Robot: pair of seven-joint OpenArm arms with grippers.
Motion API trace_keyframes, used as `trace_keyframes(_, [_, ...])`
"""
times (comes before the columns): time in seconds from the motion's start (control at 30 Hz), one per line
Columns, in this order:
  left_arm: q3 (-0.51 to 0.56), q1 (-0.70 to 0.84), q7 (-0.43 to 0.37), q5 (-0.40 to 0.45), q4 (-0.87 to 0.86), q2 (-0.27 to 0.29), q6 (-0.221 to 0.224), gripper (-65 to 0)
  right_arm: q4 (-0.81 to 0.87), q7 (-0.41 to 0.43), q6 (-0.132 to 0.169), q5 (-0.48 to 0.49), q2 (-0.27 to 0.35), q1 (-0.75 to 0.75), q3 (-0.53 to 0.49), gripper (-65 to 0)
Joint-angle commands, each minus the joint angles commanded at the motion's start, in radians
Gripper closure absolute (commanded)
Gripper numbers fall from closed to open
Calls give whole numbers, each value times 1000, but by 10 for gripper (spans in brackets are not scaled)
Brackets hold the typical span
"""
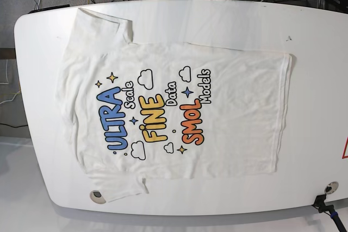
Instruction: Fold the T-shirt properly
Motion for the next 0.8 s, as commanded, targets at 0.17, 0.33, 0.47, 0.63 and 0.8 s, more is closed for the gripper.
trace_keyframes(0.17, [0, 0, -3, -7, -1, -1, 1, -18, 2, 3, -1, 2, 1, -1, -2, 0])
trace_keyframes(0.33, [-2, 0, -8, -8, -1, 1, -1, -17, 3, 3, -1, 1, 1, 1, -2, 0])
trace_keyframes(0.47, [-1, -2, -8, -8, -5, 0, -1, -17, 7, -1, 1, -3, 1, -2, -2, 0])
trace_keyframes(0.63, [-1, 0, -9, -2, -6, 0, 0, -15, 3, 4, -1, -1, 1, -4, -5, 0])
trace_keyframes(0.8, [-1, 2, -37, -6, -11, 6, -5, -4, 1, 15, 6, -7, 2, -5, -3, 0])
